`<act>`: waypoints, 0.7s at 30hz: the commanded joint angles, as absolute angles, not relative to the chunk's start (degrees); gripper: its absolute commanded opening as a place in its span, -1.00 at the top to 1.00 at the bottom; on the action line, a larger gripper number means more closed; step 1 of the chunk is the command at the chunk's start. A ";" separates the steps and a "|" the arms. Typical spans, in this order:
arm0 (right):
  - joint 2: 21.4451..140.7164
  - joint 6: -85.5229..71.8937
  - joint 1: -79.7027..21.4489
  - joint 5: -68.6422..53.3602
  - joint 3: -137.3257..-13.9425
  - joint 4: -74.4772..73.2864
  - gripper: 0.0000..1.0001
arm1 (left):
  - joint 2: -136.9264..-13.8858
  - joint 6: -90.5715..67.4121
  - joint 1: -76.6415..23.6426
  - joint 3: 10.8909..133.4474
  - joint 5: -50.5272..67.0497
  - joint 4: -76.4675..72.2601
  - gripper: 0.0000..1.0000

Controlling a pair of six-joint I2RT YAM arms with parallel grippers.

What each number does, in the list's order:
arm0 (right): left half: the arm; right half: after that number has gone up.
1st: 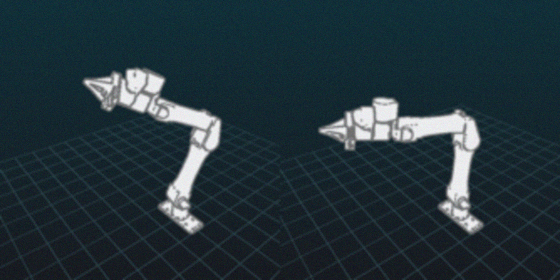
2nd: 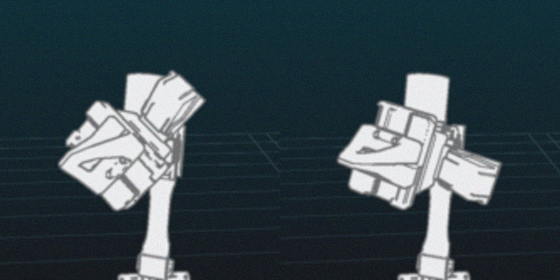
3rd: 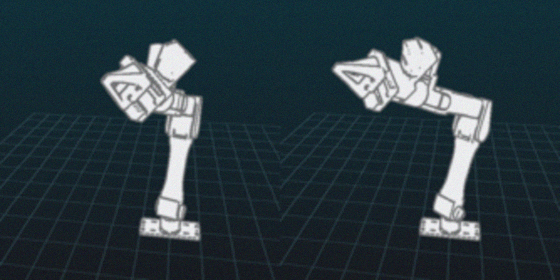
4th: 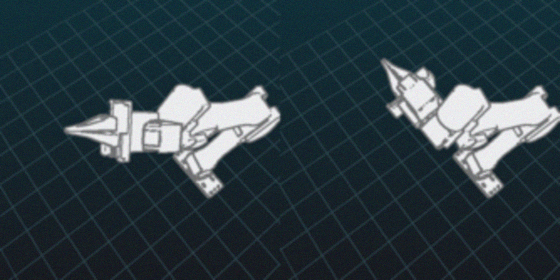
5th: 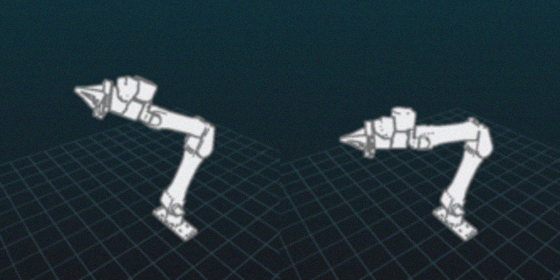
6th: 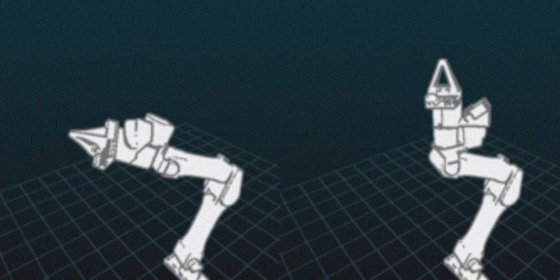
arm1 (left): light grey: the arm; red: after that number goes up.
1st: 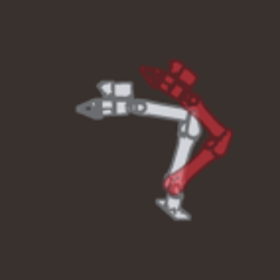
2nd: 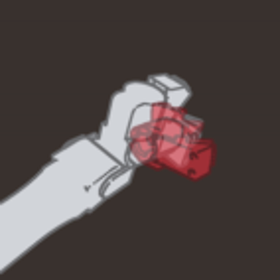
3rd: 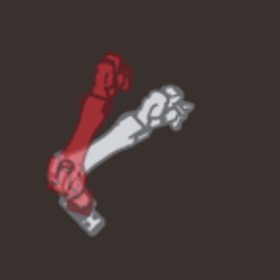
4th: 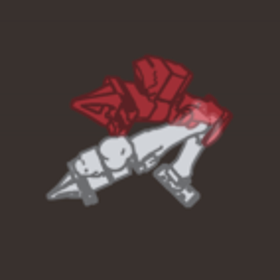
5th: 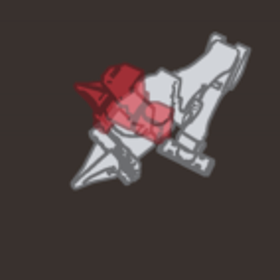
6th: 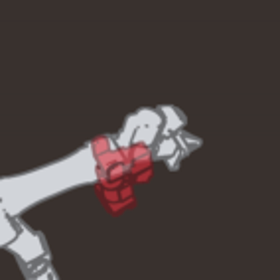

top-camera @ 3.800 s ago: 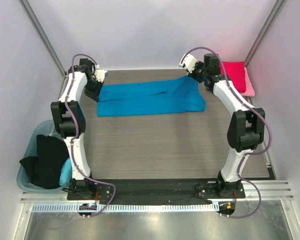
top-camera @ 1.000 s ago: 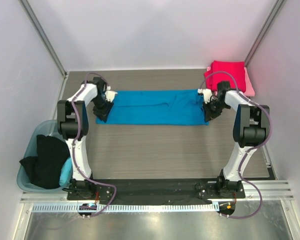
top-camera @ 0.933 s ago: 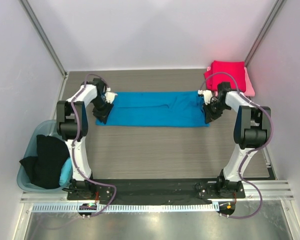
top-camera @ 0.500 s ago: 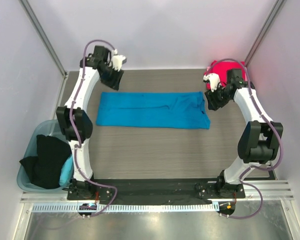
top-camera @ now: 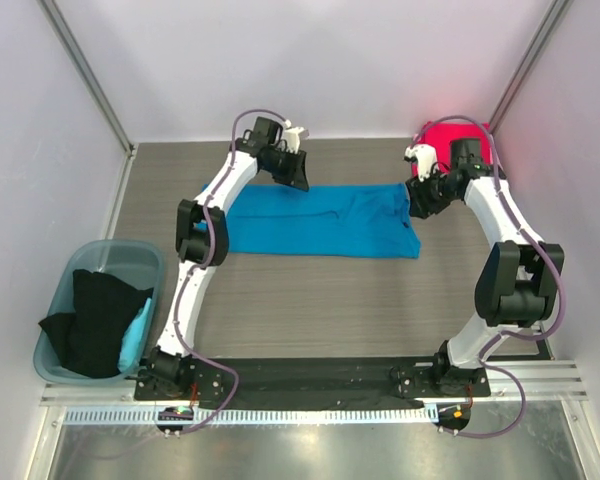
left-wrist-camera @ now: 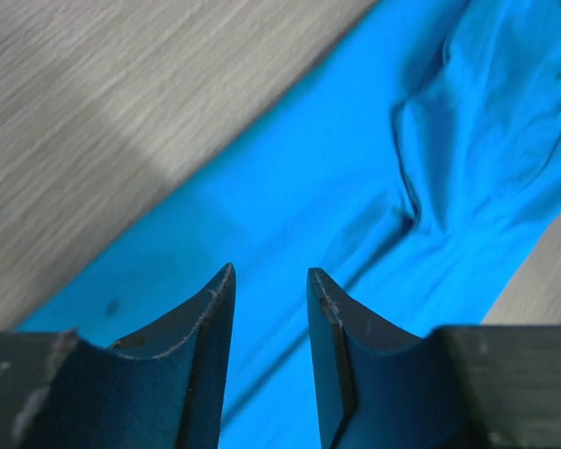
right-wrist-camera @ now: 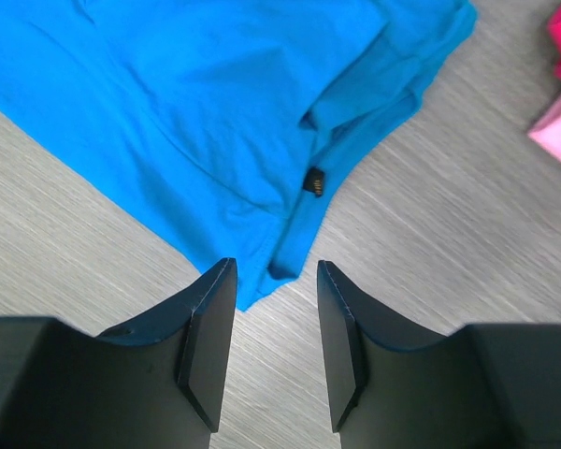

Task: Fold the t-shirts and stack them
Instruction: Fold the tshirt

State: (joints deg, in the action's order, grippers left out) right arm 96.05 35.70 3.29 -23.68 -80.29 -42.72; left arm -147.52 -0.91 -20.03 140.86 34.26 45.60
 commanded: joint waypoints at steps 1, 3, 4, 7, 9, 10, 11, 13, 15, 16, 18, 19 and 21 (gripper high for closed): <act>96.24 34.27 2.29 -25.40 -78.67 -39.90 0.10 | -146.69 -9.48 -20.21 145.46 41.73 29.40 0.22; 97.29 34.72 2.02 -24.79 -77.70 -39.38 0.10 | -148.70 -12.37 -21.18 146.16 43.15 26.29 0.21; 97.64 34.80 1.93 -24.26 -77.43 -39.29 0.10 | -149.49 -13.18 -21.53 147.12 44.02 24.28 0.21; 98.61 34.19 1.85 -23.82 -77.43 -39.37 0.10 | -152.31 -16.86 -23.99 147.30 45.61 20.50 0.21; 98.44 34.19 1.76 -23.56 -77.26 -39.38 0.10 | -154.41 -18.19 -25.83 147.57 45.79 18.73 0.23; 98.44 34.19 1.67 -23.47 -77.26 -39.38 0.10 | -155.12 -18.80 -26.36 148.35 45.70 17.85 0.24; 98.44 34.10 1.58 -22.94 -77.17 -39.55 0.10 | -155.65 -18.98 -27.32 148.79 45.18 17.41 0.24; 98.26 34.10 1.50 -22.50 -76.73 -39.72 0.10 | -157.14 -19.25 -28.21 149.41 44.48 16.62 0.22; 98.09 34.36 1.49 -22.24 -76.20 -39.99 0.10 | -157.94 -19.69 -28.56 149.77 43.95 16.09 0.19; 97.91 34.45 1.41 -22.15 -75.85 -40.34 0.10 | -158.46 -19.77 -28.56 149.77 43.51 16.17 0.17; 97.82 34.63 1.41 -22.06 -75.15 -40.43 0.10 | -158.82 -18.64 -28.39 150.03 42.54 17.13 0.12; 97.74 34.63 1.32 -22.06 -74.97 -40.52 0.10 | -159.17 -18.28 -28.39 149.94 42.37 17.49 0.11; 97.65 34.63 1.06 -22.06 -74.36 -40.43 0.09 | -159.52 -17.23 -28.21 150.03 41.40 18.45 0.09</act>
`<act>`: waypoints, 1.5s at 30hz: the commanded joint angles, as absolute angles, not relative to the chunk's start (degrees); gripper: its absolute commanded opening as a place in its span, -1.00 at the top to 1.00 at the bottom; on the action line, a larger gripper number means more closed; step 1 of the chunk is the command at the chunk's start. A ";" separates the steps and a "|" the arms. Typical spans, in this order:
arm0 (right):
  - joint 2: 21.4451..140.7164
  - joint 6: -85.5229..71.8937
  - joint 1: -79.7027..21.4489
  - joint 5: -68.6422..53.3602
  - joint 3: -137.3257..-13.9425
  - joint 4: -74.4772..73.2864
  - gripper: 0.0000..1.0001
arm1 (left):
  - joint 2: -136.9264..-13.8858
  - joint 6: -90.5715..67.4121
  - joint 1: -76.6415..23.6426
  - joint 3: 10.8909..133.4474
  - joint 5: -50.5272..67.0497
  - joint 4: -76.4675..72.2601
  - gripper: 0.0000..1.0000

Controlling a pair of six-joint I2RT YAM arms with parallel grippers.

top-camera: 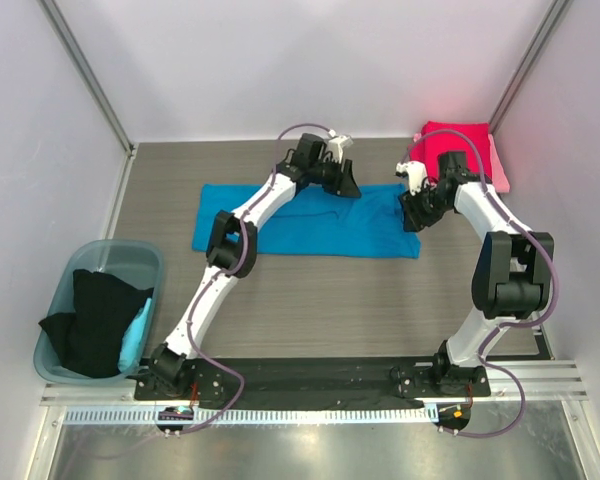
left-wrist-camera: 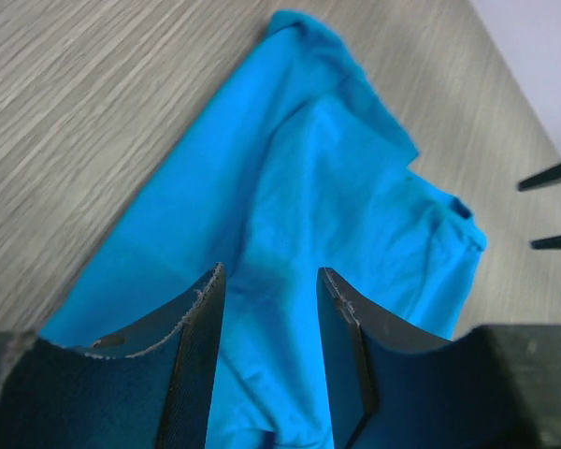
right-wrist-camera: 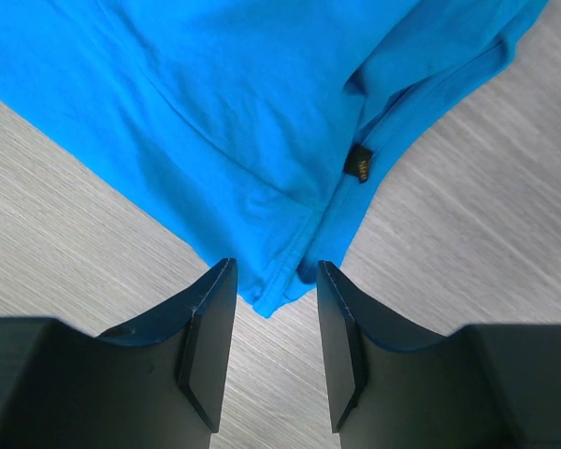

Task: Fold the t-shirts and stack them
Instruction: Fold the tshirt

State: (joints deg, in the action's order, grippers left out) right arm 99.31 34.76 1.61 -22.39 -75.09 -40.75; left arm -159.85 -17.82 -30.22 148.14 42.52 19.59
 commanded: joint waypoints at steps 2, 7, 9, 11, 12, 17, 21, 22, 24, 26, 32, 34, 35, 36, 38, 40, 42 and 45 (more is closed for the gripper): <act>97.47 34.63 0.97 -22.06 -74.01 -40.52 0.09 | -159.96 -16.53 -28.13 149.94 40.87 18.89 0.07; 97.65 34.54 0.70 -22.50 -73.48 -41.04 0.09 | -160.40 -15.47 -28.30 149.85 39.38 19.25 0.02; 97.56 34.54 0.62 -22.59 -72.87 -41.04 0.09 | -160.58 -15.12 -28.39 149.85 39.11 19.77 0.02; 97.30 34.54 0.53 -22.59 -72.51 -41.05 0.10 | -160.66 -15.20 -28.30 149.59 39.20 20.13 0.04; 97.21 34.63 0.44 -22.59 -72.42 -41.04 0.09 | -160.75 -15.12 -28.30 149.68 39.29 20.21 0.05; 97.47 34.89 0.44 -22.32 -72.33 -40.78 0.10 | -160.66 -15.47 -28.39 149.41 40.16 20.92 0.14; 98.08 34.98 0.35 -22.24 -72.86 -40.26 0.09 | -160.49 -16.08 -28.30 148.63 40.78 21.62 0.17; 98.09 34.98 0.35 -22.24 -72.95 -40.08 0.09 | -160.49 -16.35 -28.39 148.54 40.96 21.71 0.21; 98.52 34.98 0.44 -22.15 -73.21 -39.90 0.09 | -160.49 -17.05 -28.48 147.84 41.39 21.80 0.24; 98.70 34.98 0.35 -22.24 -73.21 -39.82 0.09 | -160.58 -17.40 -28.74 147.22 41.83 21.97 0.26; 98.44 35.07 0.35 -21.97 -72.69 -39.55 0.10 | -160.84 -18.02 -29.27 146.69 42.19 21.71 0.33; 98.35 35.07 0.44 -22.06 -72.42 -39.64 0.10 | -160.84 -18.19 -29.27 146.51 42.45 21.62 0.34; 98.35 35.07 0.35 -22.06 -72.25 -39.46 0.10 | -160.84 -18.19 -29.35 146.25 42.63 21.80 0.34; 98.44 35.07 0.35 -22.06 -72.16 -39.38 0.10 | -160.93 -18.28 -29.36 146.16 42.80 21.88 0.34; 98.61 35.07 0.44 -21.97 -72.07 -39.29 0.09 | -160.93 -18.28 -29.35 146.16 43.06 21.88 0.35; 98.79 35.07 0.35 -21.97 -72.07 -39.03 0.10 | -160.93 -18.54 -29.36 146.16 43.24 21.88 0.35; 98.96 35.16 0.35 -21.80 -72.07 -38.94 0.09 | -161.01 -18.63 -29.35 146.16 43.51 21.80 0.37; 99.31 35.16 0.35 -21.71 -72.25 -38.94 0.10 | -160.93 -19.34 -29.35 145.81 43.86 21.53 0.41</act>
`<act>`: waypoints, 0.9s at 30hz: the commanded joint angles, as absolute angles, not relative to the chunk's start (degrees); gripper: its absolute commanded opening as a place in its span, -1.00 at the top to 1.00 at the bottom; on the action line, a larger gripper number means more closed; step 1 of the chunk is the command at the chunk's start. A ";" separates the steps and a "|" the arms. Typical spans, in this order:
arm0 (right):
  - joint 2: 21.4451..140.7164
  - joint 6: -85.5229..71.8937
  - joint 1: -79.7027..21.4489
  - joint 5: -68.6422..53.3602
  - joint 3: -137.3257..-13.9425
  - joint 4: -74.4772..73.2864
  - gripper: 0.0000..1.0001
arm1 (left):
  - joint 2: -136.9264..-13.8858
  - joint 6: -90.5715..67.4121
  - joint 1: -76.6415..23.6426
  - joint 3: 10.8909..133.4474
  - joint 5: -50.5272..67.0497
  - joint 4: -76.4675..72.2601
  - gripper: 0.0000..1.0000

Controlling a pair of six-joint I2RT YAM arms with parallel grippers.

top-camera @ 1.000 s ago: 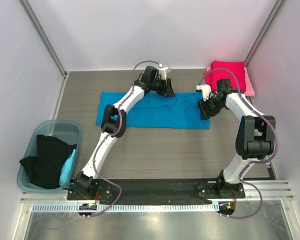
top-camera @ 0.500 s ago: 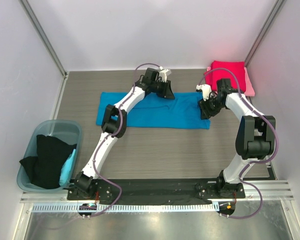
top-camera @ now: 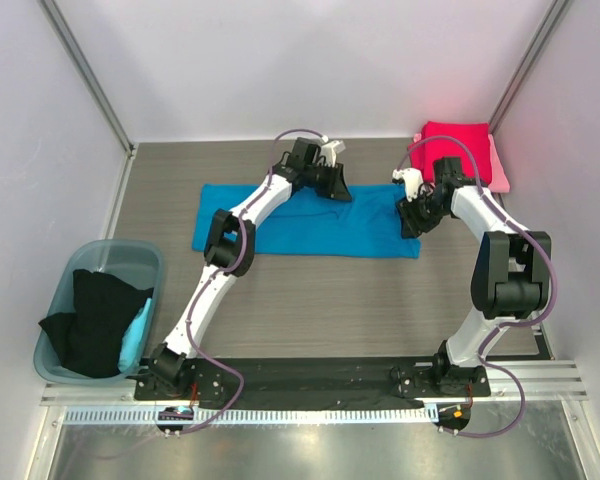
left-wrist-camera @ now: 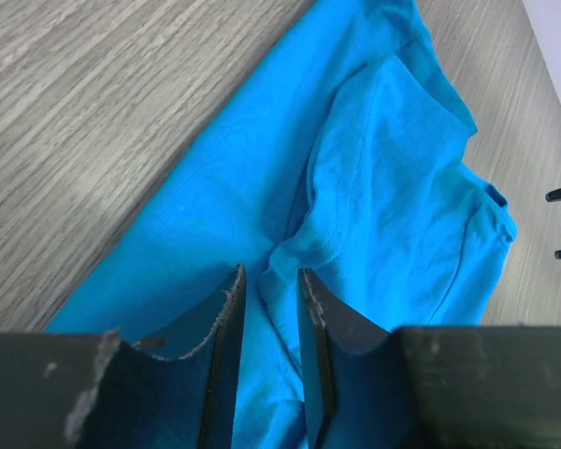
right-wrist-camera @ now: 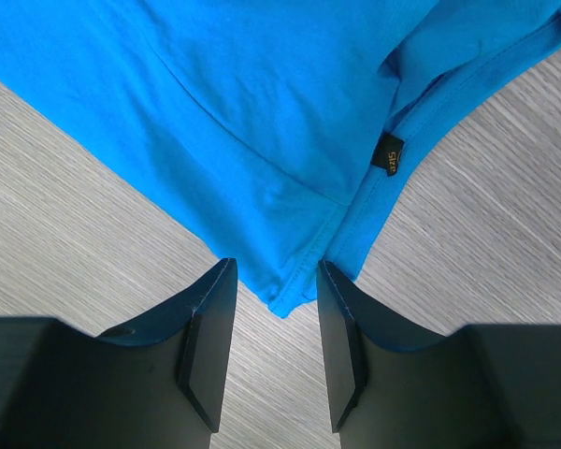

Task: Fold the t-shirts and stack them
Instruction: Fold the tshirt

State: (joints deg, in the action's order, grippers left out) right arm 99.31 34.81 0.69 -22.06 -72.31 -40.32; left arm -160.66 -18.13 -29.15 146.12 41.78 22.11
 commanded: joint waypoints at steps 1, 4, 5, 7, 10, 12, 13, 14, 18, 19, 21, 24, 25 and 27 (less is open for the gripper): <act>99.49 35.16 0.35 -21.71 -72.33 -38.85 0.10 | -161.01 -19.34 -29.36 145.81 43.94 21.45 0.42; 99.67 35.24 0.44 -21.45 -72.42 -38.76 0.10 | -161.02 -19.51 -29.44 145.64 44.12 21.53 0.48; 99.67 35.24 0.35 -21.45 -72.51 -38.85 0.10 | -161.02 -19.51 -29.44 145.55 44.38 21.36 0.49; 99.84 35.33 0.44 -21.36 -72.51 -38.85 0.10 | -161.01 -19.86 -29.36 145.28 44.82 21.45 0.49; 99.84 35.33 0.35 -21.27 -72.60 -38.85 0.10 | -161.01 -20.30 -29.53 144.84 45.17 21.18 0.46; 99.84 35.33 0.35 -21.27 -72.51 -38.67 0.10 | -161.01 -20.56 -29.53 144.84 45.17 21.01 0.48; 99.84 35.42 0.35 -21.18 -72.51 -38.67 0.10 | -161.10 -20.74 -29.71 144.84 45.09 20.57 0.49; 99.84 35.42 0.35 -21.09 -72.34 -38.76 0.10 | -161.10 -20.74 -29.62 144.84 45.17 20.48 0.52; 99.76 35.51 0.35 -21.09 -71.98 -38.58 0.10 | -160.84 -21.18 -29.71 144.75 45.18 19.43 0.75; 99.67 35.42 0.44 -21.09 -71.90 -38.67 0.11 | -160.75 -21.18 -29.71 144.93 44.83 19.16 0.77; 99.75 35.60 0.35 -21.01 -71.81 -38.58 0.10 | -160.58 -21.27 -29.71 145.46 44.48 19.25 0.81; 99.93 35.68 0.35 -19.95 -71.37 -38.23 0.12 | -160.14 -20.48 -29.44 146.69 43.77 19.77 0.87; 100.02 35.77 0.44 -19.86 -71.19 -38.06 0.13 | -160.05 -20.13 -29.36 146.86 43.68 20.21 0.87; 100.02 35.77 0.35 -19.42 -71.02 -37.88 0.13 | -159.79 -19.87 -29.00 147.30 43.77 20.56 0.88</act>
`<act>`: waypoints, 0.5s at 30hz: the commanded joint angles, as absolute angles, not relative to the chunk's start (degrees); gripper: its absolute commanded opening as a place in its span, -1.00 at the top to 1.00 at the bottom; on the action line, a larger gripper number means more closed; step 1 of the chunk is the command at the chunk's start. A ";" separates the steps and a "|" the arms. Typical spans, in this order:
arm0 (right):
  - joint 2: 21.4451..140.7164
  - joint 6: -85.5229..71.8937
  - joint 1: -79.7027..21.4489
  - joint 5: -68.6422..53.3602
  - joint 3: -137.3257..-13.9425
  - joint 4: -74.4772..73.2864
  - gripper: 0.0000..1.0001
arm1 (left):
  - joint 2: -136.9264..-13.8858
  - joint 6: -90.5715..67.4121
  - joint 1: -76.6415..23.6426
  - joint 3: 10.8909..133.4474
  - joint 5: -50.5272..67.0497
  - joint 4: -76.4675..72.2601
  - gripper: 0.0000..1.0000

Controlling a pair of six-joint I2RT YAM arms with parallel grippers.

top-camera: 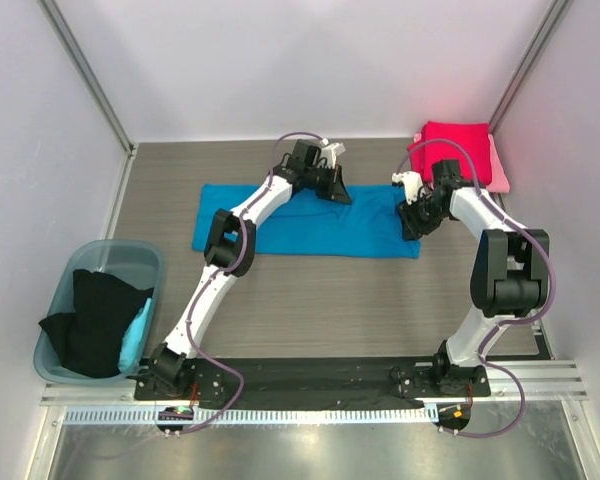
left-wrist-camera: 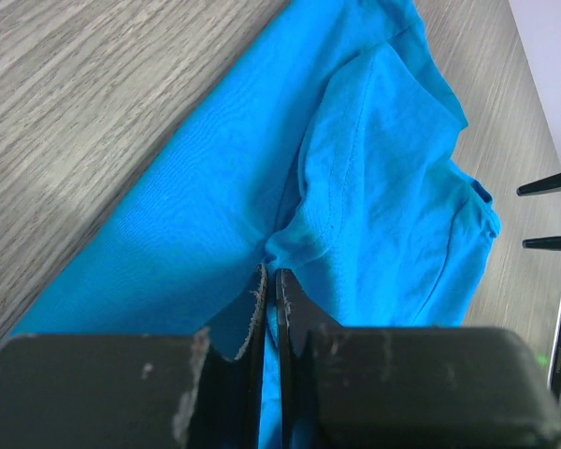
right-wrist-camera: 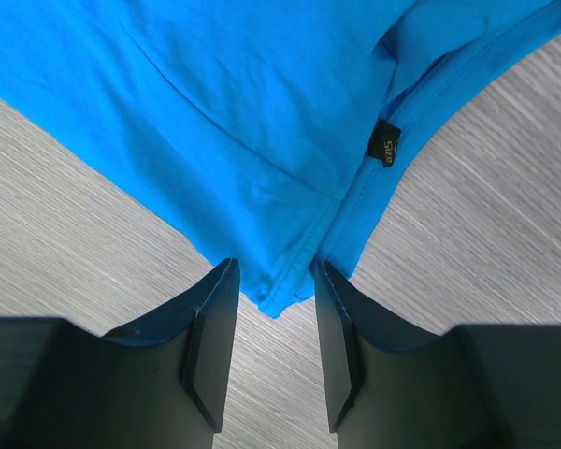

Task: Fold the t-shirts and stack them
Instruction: Fold the tshirt

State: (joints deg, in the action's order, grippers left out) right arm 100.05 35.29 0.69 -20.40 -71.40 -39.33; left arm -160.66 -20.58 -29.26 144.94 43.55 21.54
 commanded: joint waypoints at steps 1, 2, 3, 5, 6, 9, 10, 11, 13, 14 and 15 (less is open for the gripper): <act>100.11 35.77 0.35 -19.42 -71.02 -37.79 0.14 | -159.70 -19.78 -29.00 147.30 43.77 20.83 0.88; 100.11 35.77 0.35 -19.42 -70.93 -37.62 0.14 | -159.61 -19.69 -28.83 147.39 43.77 21.00 0.88; 100.11 35.77 0.35 -19.42 -70.93 -37.62 0.14 | -159.44 -19.69 -28.65 147.48 44.03 21.18 0.88; 100.20 35.77 0.44 -19.42 -70.93 -37.53 0.14 | -159.00 -19.60 -28.39 147.57 43.95 21.44 0.88; 100.28 35.77 0.35 -19.42 -70.93 -37.62 0.14 | -158.91 -19.51 -28.30 147.83 43.95 21.45 0.89; 100.46 35.77 0.35 -19.51 -70.84 -37.35 0.14 | -158.64 -18.37 -28.13 148.36 43.60 21.97 0.89; 100.55 35.77 0.35 -19.51 -70.93 -37.27 0.14 | -158.56 -18.20 -28.12 148.62 43.68 22.15 0.89; 100.72 35.77 0.35 -19.42 -71.01 -37.27 0.14 | -158.29 -18.11 -28.12 148.62 43.59 22.06 0.90; 100.81 35.77 0.44 -19.34 -71.10 -37.18 0.14 | -158.29 -18.02 -28.12 148.97 43.68 22.32 0.91; 100.90 35.77 0.35 -19.34 -71.36 -37.18 0.14 | -158.12 -18.02 -28.12 149.06 43.68 22.32 0.91; 100.99 35.77 0.35 -19.34 -71.45 -37.09 0.14 | -158.12 -17.84 -28.04 149.15 43.77 22.41 0.92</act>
State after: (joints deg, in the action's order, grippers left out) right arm 100.90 35.44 0.69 -19.59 -70.70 -38.48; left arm -160.66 -19.05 -28.40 146.47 43.55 22.55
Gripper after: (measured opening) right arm 0.430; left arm 0.049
